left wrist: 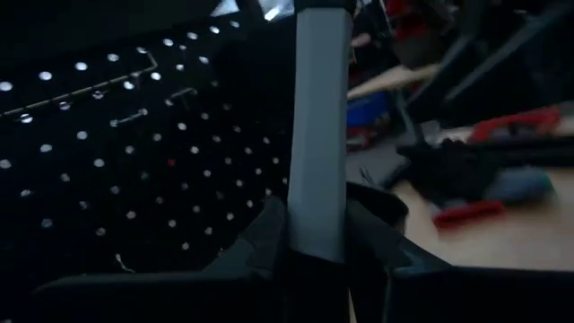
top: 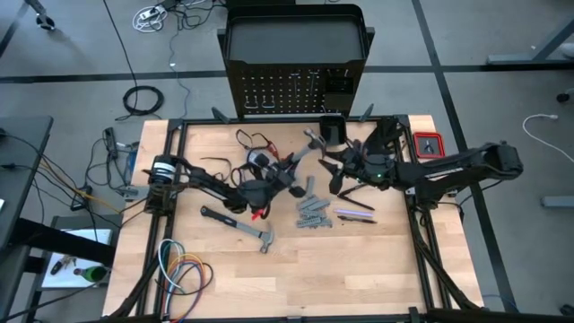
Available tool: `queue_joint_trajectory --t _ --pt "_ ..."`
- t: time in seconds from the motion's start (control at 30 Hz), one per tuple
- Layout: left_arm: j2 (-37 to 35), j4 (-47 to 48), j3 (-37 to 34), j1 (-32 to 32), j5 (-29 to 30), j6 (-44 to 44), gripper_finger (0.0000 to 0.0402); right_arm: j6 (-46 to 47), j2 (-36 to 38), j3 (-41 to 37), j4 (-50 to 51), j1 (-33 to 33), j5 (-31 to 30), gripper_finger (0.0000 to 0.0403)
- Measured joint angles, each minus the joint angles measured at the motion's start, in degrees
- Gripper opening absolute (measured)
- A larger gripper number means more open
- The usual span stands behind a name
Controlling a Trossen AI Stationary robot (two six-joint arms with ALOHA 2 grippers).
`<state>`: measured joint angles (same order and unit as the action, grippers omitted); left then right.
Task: Hang tools onto peg board
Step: Hang the top hammer onto the peg board
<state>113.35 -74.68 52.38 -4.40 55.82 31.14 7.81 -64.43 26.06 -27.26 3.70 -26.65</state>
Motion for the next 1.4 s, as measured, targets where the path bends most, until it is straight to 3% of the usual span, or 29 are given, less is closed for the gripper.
queue_joint_trajectory --t 0.33,0.7,1.03,1.17,1.4 --pt "4.57 -9.47 5.75 2.73 0.14 -0.05 0.0074 -0.06 4.14 -0.02 9.9 -1.07 -5.8 0.0153" --pt "14.12 -11.71 20.61 5.23 5.27 -0.39 0.0074 1.51 5.82 -0.02 11.54 -1.51 -9.48 0.0153" --pt "18.5 -12.06 28.76 9.04 8.06 -10.28 0.0074 -0.14 10.15 -0.02 16.33 -2.07 -9.57 0.0152" --pt "18.48 -11.56 30.26 10.24 8.19 -10.87 0.0074 -0.4 10.13 -0.02 16.75 -2.07 -9.82 0.0153" --pt "18.45 -7.36 30.53 12.19 7.21 -20.26 0.0074 -0.05 10.1 -0.02 16.64 -2.07 -9.91 0.0152"
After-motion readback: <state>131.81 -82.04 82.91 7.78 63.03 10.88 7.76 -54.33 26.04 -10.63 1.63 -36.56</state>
